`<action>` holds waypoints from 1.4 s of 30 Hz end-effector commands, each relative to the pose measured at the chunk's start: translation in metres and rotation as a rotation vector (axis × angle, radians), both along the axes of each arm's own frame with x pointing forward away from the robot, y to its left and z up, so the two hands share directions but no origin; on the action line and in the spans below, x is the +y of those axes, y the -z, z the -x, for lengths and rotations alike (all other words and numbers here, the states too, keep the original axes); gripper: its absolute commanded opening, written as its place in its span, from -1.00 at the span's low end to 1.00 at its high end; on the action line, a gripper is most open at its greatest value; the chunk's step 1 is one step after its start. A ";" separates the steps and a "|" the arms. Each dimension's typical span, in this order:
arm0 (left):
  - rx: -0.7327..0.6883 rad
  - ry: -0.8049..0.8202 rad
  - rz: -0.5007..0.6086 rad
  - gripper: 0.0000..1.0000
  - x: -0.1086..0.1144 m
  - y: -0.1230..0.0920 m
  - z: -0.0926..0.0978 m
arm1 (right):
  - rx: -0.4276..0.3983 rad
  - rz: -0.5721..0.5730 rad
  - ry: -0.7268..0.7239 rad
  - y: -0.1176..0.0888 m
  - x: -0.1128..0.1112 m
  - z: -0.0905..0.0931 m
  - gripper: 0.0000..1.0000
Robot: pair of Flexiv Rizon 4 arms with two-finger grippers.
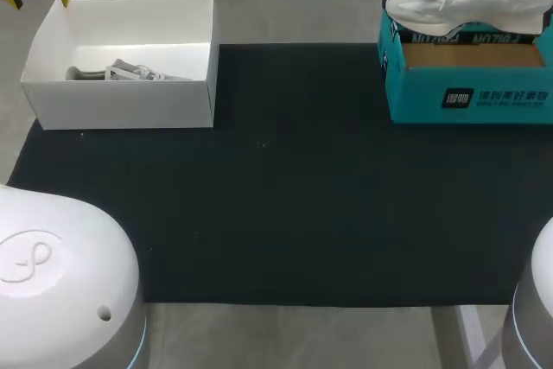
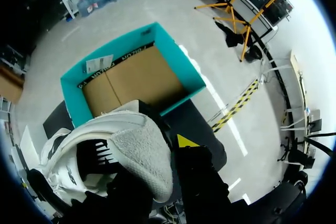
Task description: Take the shoe out of the shoebox, open the shoe tongue, remove and reinsert the insole, then place the shoe into the shoebox
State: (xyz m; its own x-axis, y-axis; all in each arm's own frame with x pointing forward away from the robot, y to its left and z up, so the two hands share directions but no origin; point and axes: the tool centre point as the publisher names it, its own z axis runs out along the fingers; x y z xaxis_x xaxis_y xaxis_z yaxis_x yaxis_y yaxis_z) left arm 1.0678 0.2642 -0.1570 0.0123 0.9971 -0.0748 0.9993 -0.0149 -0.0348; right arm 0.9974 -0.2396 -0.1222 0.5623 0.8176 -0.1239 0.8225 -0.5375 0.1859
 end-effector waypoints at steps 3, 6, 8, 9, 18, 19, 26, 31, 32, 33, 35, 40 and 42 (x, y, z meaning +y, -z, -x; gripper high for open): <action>0.000 0.001 -0.001 1.00 0.000 0.000 0.000 | -0.003 -0.002 0.000 -0.001 0.000 0.001 -1.00; 0.000 0.001 -0.001 1.00 0.000 0.000 0.000 | -0.003 -0.002 0.000 -0.001 0.000 0.001 -1.00; 0.000 0.001 -0.001 1.00 0.000 0.000 0.000 | 0.002 0.013 -0.001 0.000 0.003 0.005 -1.00; 0.000 0.001 -0.001 1.00 0.000 0.000 0.000 | 0.003 0.016 0.001 0.001 0.004 0.008 -1.00; 0.000 0.001 -0.001 1.00 0.000 0.000 0.000 | -0.005 0.022 0.037 0.002 0.027 0.042 -1.00; 0.000 0.001 -0.001 1.00 0.000 0.000 0.000 | -0.006 0.023 0.042 0.001 0.030 0.046 -1.00; 0.000 0.001 -0.001 1.00 0.000 0.000 0.000 | -0.007 0.014 0.048 -0.007 0.056 0.079 -1.00; 0.000 0.001 -0.001 1.00 0.000 0.000 0.000 | -0.014 0.011 0.048 -0.014 0.080 0.103 -1.00; 0.000 0.001 -0.001 1.00 0.000 0.000 0.000 | -0.016 0.010 0.047 -0.015 0.085 0.108 -1.00; 0.000 0.001 -0.001 1.00 0.000 0.000 0.000 | -0.019 0.013 0.046 -0.016 0.089 0.112 -1.00; 0.000 0.001 -0.001 1.00 0.000 0.000 0.000 | -0.020 0.011 0.040 -0.017 0.099 0.121 -1.00; 0.000 0.001 -0.001 1.00 0.000 0.000 0.000 | -0.016 -0.006 0.031 -0.019 0.122 0.140 -1.00; 0.000 0.001 -0.001 1.00 0.000 0.000 0.000 | -0.017 -0.013 0.031 -0.018 0.133 0.148 -1.00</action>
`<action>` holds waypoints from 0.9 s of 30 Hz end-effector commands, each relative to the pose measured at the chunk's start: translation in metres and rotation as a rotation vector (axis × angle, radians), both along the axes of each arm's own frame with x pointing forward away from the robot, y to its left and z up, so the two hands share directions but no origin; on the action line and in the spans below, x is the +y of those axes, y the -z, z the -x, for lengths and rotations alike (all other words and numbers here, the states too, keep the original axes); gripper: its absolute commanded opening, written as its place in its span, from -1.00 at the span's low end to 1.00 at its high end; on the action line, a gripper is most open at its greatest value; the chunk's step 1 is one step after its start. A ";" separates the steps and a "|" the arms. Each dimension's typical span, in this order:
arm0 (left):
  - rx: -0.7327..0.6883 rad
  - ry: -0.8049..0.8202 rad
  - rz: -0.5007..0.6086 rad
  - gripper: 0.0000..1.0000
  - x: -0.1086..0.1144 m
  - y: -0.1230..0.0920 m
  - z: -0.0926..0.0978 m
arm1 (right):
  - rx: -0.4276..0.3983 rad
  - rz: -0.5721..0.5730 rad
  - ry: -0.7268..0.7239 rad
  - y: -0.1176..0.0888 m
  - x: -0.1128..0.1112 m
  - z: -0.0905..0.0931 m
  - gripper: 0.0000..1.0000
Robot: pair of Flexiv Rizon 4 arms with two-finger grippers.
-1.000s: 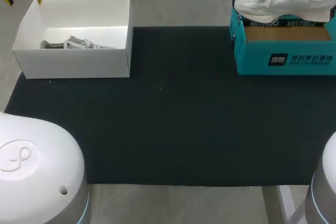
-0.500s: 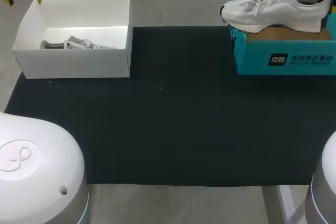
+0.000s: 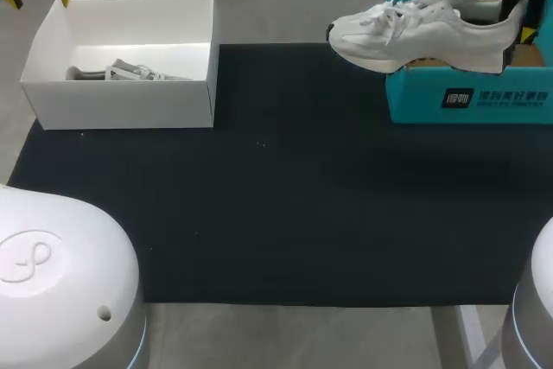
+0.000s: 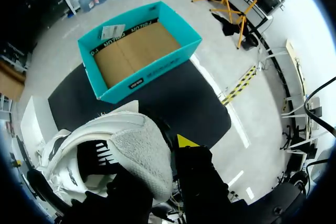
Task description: Take the shoe out of the shoebox, open the shoe tongue, remove and reinsert the insole, then place the shoe into the shoebox
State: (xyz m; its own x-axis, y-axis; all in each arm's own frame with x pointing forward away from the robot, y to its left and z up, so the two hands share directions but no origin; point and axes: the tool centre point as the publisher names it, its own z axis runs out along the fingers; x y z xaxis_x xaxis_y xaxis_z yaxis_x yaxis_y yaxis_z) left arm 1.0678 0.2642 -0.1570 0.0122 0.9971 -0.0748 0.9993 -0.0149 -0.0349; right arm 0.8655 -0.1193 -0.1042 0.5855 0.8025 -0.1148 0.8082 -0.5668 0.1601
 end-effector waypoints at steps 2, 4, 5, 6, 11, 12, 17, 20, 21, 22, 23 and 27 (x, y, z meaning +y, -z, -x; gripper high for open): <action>0.000 0.001 -0.001 1.00 0.000 0.000 0.000 | -0.029 0.010 0.007 0.003 0.025 0.024 -1.00; 0.000 0.001 -0.001 1.00 0.000 0.000 0.000 | -0.027 0.020 0.015 0.006 0.039 0.033 -1.00; 0.000 0.001 -0.001 1.00 0.000 0.000 0.000 | -0.023 0.022 0.018 0.007 0.046 0.037 -1.00; 0.000 0.001 -0.001 1.00 0.000 0.000 0.000 | -0.024 0.025 0.028 0.009 0.054 0.041 -1.00; 0.000 0.001 -0.001 1.00 0.000 0.000 0.000 | -0.007 0.003 0.017 0.022 0.094 0.064 -1.00; 0.000 0.001 -0.001 1.00 0.000 0.000 0.000 | 0.000 -0.014 0.011 0.024 0.100 0.069 -1.00; 0.000 0.001 -0.001 1.00 0.000 0.000 0.000 | 0.020 -0.025 0.011 0.032 0.125 0.092 -1.00; 0.000 0.001 -0.001 1.00 0.000 0.000 0.000 | 0.021 -0.001 0.013 0.035 0.130 0.098 -1.00; 0.000 0.001 -0.001 1.00 0.000 0.000 0.000 | 0.019 -0.003 0.019 0.035 0.130 0.098 -1.00; 0.000 0.001 -0.001 1.00 0.000 0.000 0.000 | 0.017 0.000 0.024 0.035 0.130 0.098 -1.00; 0.000 0.001 -0.001 1.00 0.000 0.000 0.000 | 0.014 0.006 0.029 0.036 0.130 0.098 -1.00; 0.000 0.001 -0.001 1.00 0.000 0.000 0.000 | 0.003 0.042 0.039 0.041 0.133 0.095 -1.00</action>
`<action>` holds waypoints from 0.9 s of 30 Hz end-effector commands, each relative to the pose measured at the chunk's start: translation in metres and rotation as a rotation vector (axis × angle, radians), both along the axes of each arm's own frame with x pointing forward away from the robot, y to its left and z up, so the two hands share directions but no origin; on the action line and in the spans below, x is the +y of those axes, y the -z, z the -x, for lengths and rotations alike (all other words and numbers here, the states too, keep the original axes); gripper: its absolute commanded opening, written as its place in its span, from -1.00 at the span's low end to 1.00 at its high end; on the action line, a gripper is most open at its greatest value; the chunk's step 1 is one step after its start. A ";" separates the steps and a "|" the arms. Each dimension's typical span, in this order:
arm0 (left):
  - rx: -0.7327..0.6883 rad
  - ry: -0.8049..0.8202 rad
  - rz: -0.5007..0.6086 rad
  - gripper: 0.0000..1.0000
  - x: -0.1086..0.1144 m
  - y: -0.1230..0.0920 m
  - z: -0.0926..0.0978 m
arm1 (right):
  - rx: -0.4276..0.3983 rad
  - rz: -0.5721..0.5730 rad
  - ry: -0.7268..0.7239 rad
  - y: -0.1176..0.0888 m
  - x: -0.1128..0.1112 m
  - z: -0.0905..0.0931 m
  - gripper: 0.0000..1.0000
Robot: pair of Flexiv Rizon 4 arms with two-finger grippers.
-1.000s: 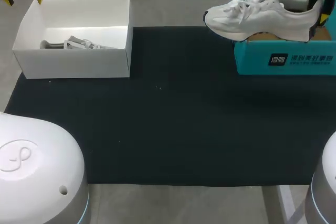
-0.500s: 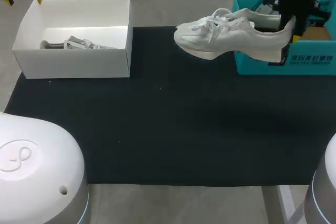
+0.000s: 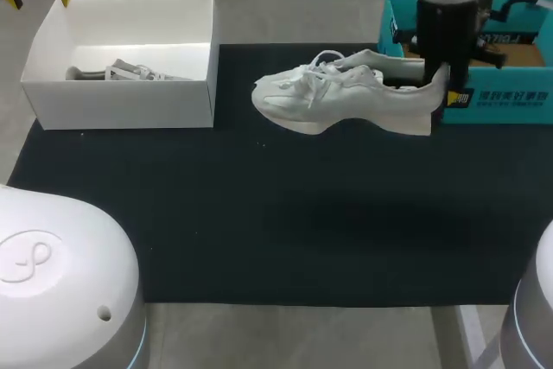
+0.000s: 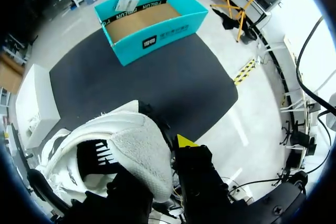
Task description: Take the shoe out of the shoebox, open the shoe tongue, remove and reinsert the insole, then place the shoe into the shoebox
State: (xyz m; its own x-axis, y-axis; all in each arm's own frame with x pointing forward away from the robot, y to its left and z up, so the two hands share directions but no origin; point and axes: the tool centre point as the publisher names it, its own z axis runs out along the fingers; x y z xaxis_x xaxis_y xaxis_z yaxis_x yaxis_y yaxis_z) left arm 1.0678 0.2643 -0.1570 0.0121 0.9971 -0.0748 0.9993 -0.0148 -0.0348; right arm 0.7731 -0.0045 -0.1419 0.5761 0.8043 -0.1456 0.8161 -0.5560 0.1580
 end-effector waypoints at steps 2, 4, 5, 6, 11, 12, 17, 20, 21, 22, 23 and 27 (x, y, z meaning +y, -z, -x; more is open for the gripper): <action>0.000 0.001 -0.001 1.00 0.000 0.000 0.000 | -0.018 0.041 0.048 0.010 0.020 0.002 -1.00; 0.000 0.001 -0.001 1.00 0.000 0.000 0.000 | -0.013 0.052 0.051 0.020 0.021 0.002 -1.00; 0.000 0.001 -0.001 1.00 0.000 0.000 0.000 | -0.009 0.051 0.049 0.026 0.021 0.002 -1.00; 0.000 0.001 -0.001 1.00 0.000 0.000 0.000 | -0.008 0.048 0.051 0.031 0.022 0.002 -1.00; 0.000 0.001 -0.001 1.00 0.000 0.000 0.000 | 0.012 0.063 0.041 0.061 0.027 0.005 -1.00; 0.000 0.001 -0.001 1.00 0.000 0.000 0.000 | 0.029 0.041 0.050 0.068 0.027 0.005 -1.00; 0.000 0.001 -0.001 1.00 0.000 0.000 0.000 | 0.001 0.059 0.064 0.092 0.031 0.006 -1.00; 0.000 0.001 -0.001 1.00 0.000 0.000 0.000 | -0.015 0.081 0.044 0.104 0.035 0.009 -1.00; 0.000 0.001 -0.001 1.00 0.000 0.000 0.000 | -0.015 0.067 0.046 0.108 0.036 0.010 -1.00; 0.000 0.001 -0.001 1.00 0.000 0.000 0.000 | -0.011 0.066 0.047 0.113 0.037 0.011 -1.00; 0.000 0.001 -0.001 1.00 0.000 0.000 0.000 | 0.000 0.060 0.043 0.118 0.039 0.011 -1.00; 0.000 0.001 -0.001 1.00 0.000 0.000 0.000 | 0.000 0.045 0.042 0.136 0.043 0.010 -1.00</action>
